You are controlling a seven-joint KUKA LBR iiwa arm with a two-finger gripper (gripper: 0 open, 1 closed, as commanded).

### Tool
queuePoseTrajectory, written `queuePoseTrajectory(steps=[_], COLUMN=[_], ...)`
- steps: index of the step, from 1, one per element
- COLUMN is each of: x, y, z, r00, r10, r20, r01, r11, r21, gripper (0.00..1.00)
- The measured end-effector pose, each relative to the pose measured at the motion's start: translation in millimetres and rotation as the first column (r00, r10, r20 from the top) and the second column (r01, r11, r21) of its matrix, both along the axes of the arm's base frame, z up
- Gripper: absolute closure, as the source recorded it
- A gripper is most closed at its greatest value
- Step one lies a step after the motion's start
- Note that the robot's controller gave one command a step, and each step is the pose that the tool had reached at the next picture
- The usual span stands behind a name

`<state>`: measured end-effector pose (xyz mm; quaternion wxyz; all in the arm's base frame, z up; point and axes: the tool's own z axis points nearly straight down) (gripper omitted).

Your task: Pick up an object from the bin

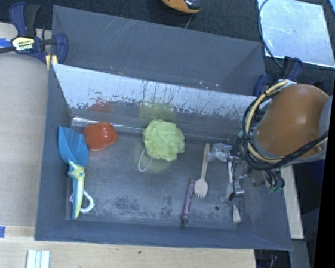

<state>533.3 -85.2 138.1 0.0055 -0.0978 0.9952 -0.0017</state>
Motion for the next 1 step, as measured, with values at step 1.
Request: queuePoseTrajectory(steps=[1], x=[11.4], y=[2.6], z=[-7.3], r00=[0.993], r10=[0.121], r20=[-0.008], r01=[-0.121], r11=[0.993], r21=[0.001], gripper=[0.0])
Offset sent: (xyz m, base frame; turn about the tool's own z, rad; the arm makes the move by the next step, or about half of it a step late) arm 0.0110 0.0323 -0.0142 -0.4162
